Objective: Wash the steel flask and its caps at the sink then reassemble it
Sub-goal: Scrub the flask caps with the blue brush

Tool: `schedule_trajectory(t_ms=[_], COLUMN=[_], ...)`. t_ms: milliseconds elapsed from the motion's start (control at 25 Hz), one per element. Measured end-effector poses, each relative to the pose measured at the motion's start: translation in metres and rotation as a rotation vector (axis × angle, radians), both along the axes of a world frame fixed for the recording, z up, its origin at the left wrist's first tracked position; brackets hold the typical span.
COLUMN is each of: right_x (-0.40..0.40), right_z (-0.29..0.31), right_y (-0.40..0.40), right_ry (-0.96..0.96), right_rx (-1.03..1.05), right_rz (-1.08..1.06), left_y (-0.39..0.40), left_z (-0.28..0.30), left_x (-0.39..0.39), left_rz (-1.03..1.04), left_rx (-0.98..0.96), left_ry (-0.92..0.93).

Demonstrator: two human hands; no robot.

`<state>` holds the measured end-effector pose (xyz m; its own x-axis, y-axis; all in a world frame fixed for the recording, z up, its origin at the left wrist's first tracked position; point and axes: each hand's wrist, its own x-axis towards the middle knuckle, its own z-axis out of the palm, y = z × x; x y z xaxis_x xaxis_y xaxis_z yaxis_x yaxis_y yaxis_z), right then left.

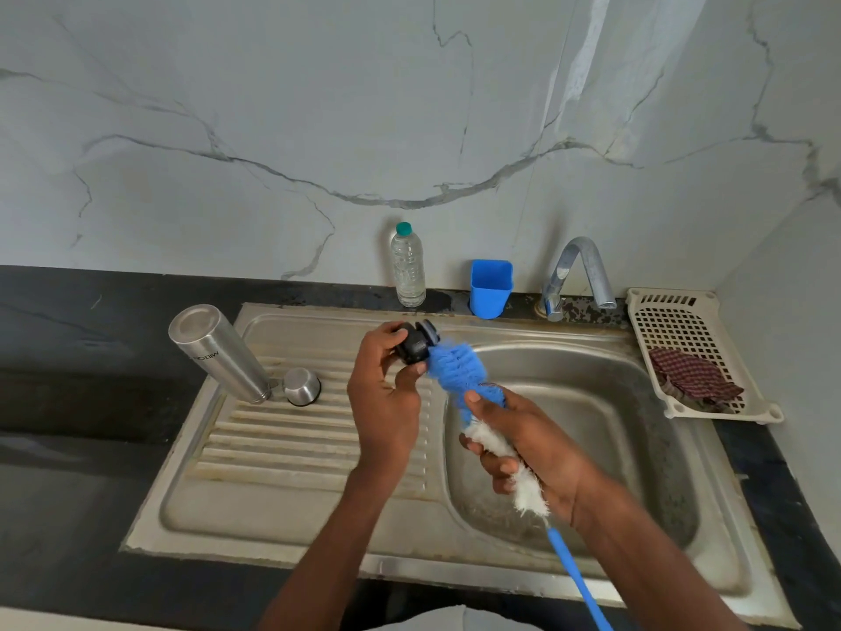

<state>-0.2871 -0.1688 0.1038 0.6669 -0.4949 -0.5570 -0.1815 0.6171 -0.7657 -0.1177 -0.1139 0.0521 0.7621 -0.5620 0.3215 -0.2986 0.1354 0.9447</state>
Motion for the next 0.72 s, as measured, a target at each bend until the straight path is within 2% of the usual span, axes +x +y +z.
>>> schedule_trajectory(t_ms=[80,120,160,240,280,320,400,600,640,720], right_x=[-0.004,-0.003,0.0,0.012,0.019,0.023,0.022,0.022,0.023,0.02], right_z=[0.0,0.0,-0.002,-0.009,-0.013,-0.02,-0.039,-0.046,-0.047,-0.057], right_y=[0.0,-0.002,-0.003,-0.003,0.001,0.005,0.014,0.005,0.003,0.004], right_ry=[-0.006,0.043,0.153,0.462,0.572,0.623,0.655,0.632,0.619,0.609], right_rx=[-0.065,-0.223,-0.469,-1.107,-1.341,-1.453,-1.5,-1.494,-1.504,-1.526], right_rz=[-0.057,-0.095,-0.124,-0.087,-0.027,0.024,0.076,0.015,0.015,0.059], left_y=[0.004,0.005,0.006,0.006,0.006,0.005,0.007,0.009,0.008,0.008], left_z=[-0.007,-0.009,-0.01,-0.006,-0.001,0.005,0.011,0.007,0.008,0.013], left_x=[0.007,0.008,0.006,0.001,-0.002,-0.003,-0.004,-0.017,-0.014,-0.001], left_rz=[-0.015,-0.021,-0.032,-0.118,-0.178,-0.231,-0.261,-0.241,-0.229,-0.185], left_rx=[0.02,0.031,0.057,0.069,0.03,-0.02,-0.069,-0.001,-0.037,-0.136], left_ry=[0.211,0.319,0.398,0.554,0.665,0.763,0.831,0.74,0.796,1.028])
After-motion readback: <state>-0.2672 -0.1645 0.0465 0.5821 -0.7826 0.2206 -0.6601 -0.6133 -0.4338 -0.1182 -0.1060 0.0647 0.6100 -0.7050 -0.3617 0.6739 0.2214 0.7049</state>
